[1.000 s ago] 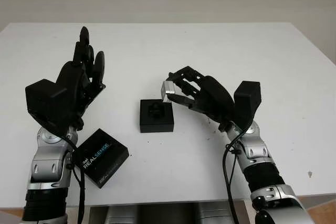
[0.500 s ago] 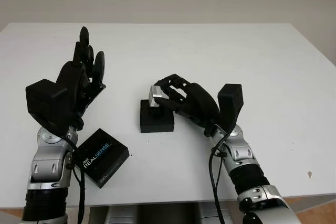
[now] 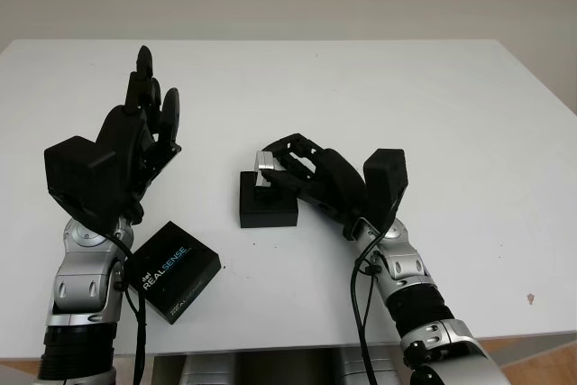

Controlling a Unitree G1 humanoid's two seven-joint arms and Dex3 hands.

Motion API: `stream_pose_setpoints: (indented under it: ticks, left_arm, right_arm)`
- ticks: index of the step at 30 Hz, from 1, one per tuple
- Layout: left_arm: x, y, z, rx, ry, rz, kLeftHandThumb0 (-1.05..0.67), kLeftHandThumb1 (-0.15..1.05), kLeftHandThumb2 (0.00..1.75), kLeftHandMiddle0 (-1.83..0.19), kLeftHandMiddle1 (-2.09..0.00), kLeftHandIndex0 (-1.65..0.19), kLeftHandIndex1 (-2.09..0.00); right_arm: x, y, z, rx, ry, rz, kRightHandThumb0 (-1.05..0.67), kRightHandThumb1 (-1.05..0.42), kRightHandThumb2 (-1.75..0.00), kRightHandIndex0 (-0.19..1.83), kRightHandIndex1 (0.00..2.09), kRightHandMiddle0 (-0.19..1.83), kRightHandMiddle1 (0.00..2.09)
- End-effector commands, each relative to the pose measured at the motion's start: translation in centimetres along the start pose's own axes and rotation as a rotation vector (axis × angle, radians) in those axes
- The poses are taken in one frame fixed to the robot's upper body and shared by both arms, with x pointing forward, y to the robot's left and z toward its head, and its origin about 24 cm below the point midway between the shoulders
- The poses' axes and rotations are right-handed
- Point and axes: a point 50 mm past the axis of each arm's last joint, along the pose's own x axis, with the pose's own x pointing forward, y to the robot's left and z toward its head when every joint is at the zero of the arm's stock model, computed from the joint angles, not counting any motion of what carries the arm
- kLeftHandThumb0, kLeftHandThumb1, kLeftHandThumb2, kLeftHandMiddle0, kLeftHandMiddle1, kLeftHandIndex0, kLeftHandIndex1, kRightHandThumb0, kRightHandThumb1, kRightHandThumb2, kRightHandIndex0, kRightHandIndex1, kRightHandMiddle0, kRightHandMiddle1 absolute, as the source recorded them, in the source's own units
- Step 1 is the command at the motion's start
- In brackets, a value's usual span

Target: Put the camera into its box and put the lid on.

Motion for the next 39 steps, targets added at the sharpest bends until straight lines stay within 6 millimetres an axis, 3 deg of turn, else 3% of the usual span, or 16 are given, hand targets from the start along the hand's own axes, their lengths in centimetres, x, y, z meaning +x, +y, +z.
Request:
stream_pose_setpoints:
  ticks: [1,39]
  left_arm:
    - [0.0,0.1,0.5,0.013,-0.018,0.001,-0.82,1.05,0.67,0.19,0.0,0.19,0.0]
    - [-0.2,-0.3,0.1,0.002,0.005,0.015,-0.84,1.05,0.65,0.19,0.0,0.19,0.0]
  right_arm:
    - [0.3,0.3,0.3,-0.009,-0.015,0.014,-0.51,-1.04,-0.05,0.11,0.05,0.26,1.65]
    - [0.8,2.4,-3.3,0.01,0.108,0.041,-0.51,-1.04,-0.05,0.13,0.06,0.26,1.62]
